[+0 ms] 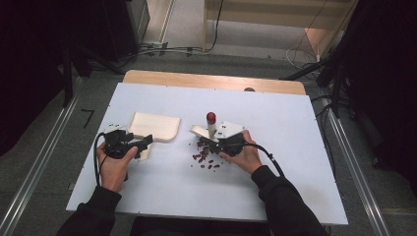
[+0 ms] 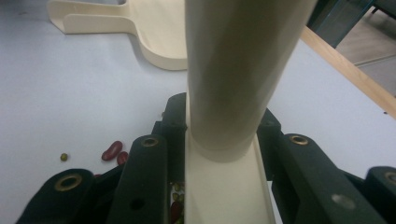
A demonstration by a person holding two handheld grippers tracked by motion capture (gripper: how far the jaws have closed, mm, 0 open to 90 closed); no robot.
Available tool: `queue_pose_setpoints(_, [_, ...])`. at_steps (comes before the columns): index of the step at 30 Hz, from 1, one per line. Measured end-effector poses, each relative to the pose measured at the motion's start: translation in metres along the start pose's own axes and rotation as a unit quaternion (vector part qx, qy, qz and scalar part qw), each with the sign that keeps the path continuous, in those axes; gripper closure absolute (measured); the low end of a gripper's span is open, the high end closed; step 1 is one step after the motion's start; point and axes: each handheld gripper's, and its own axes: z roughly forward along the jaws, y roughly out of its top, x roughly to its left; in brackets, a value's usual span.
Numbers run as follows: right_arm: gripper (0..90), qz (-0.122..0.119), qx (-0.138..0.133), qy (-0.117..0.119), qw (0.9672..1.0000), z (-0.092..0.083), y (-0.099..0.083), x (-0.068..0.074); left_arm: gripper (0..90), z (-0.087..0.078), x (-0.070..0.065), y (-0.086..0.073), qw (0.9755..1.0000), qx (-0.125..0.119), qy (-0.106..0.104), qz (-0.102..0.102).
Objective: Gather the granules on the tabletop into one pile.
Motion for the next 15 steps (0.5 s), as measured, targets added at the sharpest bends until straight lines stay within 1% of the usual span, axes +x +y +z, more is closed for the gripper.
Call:
queue_pose_setpoints(1, [64.2,-0.001,-0.001,-0.002,1.0000,0.000,0.000,0.000,18.3,0.000,0.000,0.000,1.0000,0.000,0.001,0.000])
queue_pose_setpoints(3, [64.3,-0.009,-0.003,-0.013,0.9999,-0.001,0.001,-0.002,18.3,0.000,0.000,0.000,1.0000,-0.001,0.001,0.000])
queue_pose_setpoints(5, [64.2,0.000,-0.008,-0.020,0.9998,-0.002,0.001,-0.005,18.4,0.000,0.001,0.000,1.0000,-0.001,0.002,-0.002])
queue_pose_setpoints(8, [64.3,0.005,-0.015,-0.033,0.9993,-0.005,0.001,-0.013,18.3,0.000,0.001,0.000,1.0000,0.000,0.001,-0.001])
queue_pose_setpoints(12, [64.3,0.022,-0.023,-0.043,0.9986,-0.013,0.003,-0.022,18.3,0.001,0.001,0.000,1.0000,0.001,0.002,0.000])
queue_pose_setpoints(15, [64.3,0.045,-0.032,-0.032,0.9980,-0.021,0.006,-0.025,18.3,0.001,0.002,0.000,1.0000,0.001,0.002,-0.001])
